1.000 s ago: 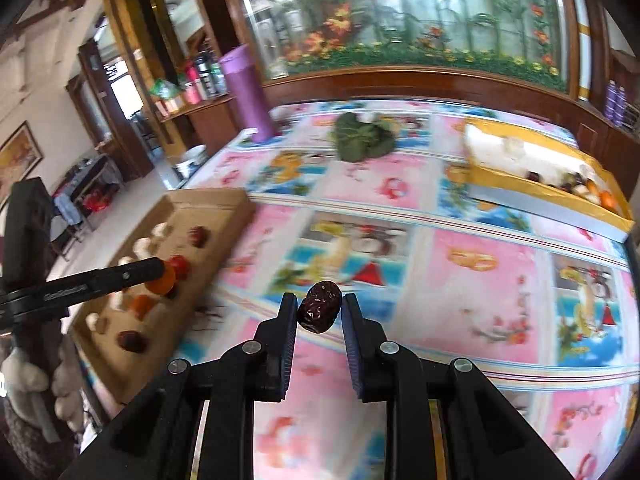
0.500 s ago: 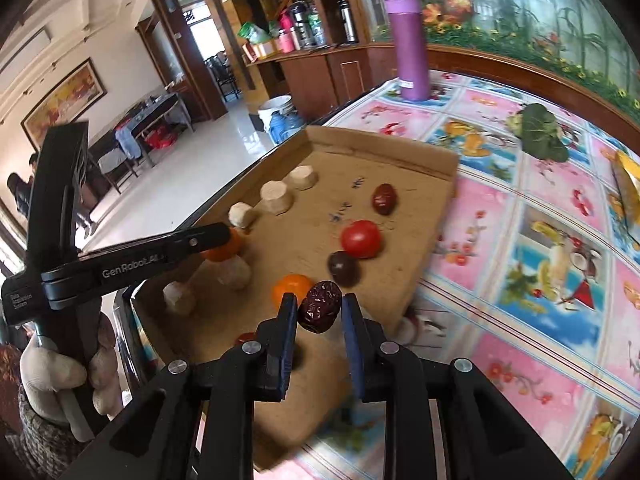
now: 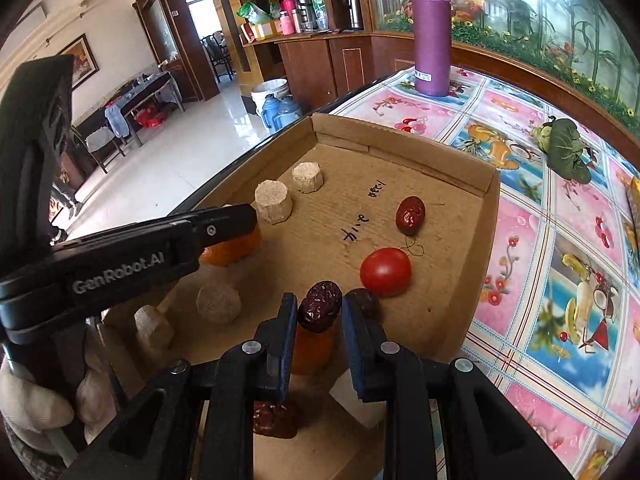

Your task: Organize fruits

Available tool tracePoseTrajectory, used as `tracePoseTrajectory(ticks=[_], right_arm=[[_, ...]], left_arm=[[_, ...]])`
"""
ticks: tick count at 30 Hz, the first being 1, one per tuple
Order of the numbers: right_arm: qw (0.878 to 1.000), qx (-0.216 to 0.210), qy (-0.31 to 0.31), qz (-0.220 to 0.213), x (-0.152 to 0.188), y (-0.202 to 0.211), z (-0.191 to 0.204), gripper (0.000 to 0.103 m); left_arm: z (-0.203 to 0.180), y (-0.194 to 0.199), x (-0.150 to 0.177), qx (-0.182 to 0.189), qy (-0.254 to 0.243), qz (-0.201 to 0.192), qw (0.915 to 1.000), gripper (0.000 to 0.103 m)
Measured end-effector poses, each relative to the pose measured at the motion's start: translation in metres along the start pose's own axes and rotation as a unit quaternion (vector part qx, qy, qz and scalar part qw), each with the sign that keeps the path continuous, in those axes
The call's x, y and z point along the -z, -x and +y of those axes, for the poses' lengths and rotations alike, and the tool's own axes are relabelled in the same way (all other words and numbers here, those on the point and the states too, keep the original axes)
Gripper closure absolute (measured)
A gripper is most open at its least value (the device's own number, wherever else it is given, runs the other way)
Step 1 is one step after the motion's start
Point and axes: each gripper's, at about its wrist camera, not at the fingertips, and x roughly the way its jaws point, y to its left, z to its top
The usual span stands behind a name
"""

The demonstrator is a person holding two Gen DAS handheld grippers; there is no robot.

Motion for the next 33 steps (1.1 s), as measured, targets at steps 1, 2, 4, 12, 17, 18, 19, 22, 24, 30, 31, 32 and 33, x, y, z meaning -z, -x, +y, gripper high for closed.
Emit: tracePoseTrajectory(ticks=[1, 2, 4, 12, 17, 18, 19, 22, 24, 30, 31, 32, 33], right_arm=[[1.000, 0.003, 0.003, -0.001, 0.000, -0.001, 0.001, 0.077], [1.000, 0.006, 0.007, -0.002, -0.001, -0.002, 0.002, 0.077], [1.000, 0.015, 0.014, -0.004, -0.002, -0.003, 0.005, 0.077], [1.000, 0.010, -0.015, -0.022, -0.008, 0.003, -0.005, 0.047], [0.996, 0.009, -0.069, -0.052, -0.002, 0.032, -0.026, 0.042], [0.995, 0.013, -0.078, -0.059, 0.001, 0.038, -0.030, 0.040], [0.994, 0.021, -0.086, -0.067, 0.004, 0.045, -0.033, 0.040], [0.990, 0.048, -0.102, -0.088, 0.016, 0.064, -0.040, 0.034], [0.986, 0.065, -0.112, -0.100, 0.024, 0.075, -0.045, 0.032], [0.978, 0.093, -0.129, -0.132, 0.046, 0.101, -0.053, 0.029], [0.977, 0.094, -0.131, -0.136, 0.049, 0.105, -0.055, 0.029], [0.977, 0.094, -0.132, -0.140, 0.052, 0.109, -0.056, 0.028], [0.976, 0.094, -0.132, -0.143, 0.055, 0.112, -0.057, 0.028]], left_arm=[[0.003, 0.003, 0.000, 0.000, 0.007, -0.005, 1.0000, 0.059], [0.005, 0.006, -0.001, 0.002, 0.013, -0.008, 0.9999, 0.058], [0.012, 0.013, -0.002, 0.008, 0.028, -0.015, 0.9995, 0.053], [0.026, 0.041, 0.000, 0.005, 0.048, -0.049, 0.9977, 0.045], [0.013, 0.052, 0.005, -0.020, 0.021, -0.072, 0.9969, 0.044], [0.008, 0.053, 0.007, -0.029, 0.011, -0.079, 0.9964, 0.043], [0.000, 0.056, 0.010, -0.040, -0.002, -0.088, 0.9953, 0.041], [-0.021, 0.065, 0.017, -0.079, -0.036, -0.120, 0.9890, 0.026], [-0.034, 0.072, 0.022, -0.111, -0.053, -0.146, 0.9815, 0.018], [-0.064, 0.098, 0.036, -0.180, -0.076, -0.215, 0.9568, 0.004], [-0.067, 0.101, 0.039, -0.192, -0.074, -0.224, 0.9527, 0.003], [-0.069, 0.104, 0.042, -0.202, -0.071, -0.231, 0.9492, 0.003], [-0.070, 0.107, 0.045, -0.210, -0.068, -0.238, 0.9459, 0.003]])
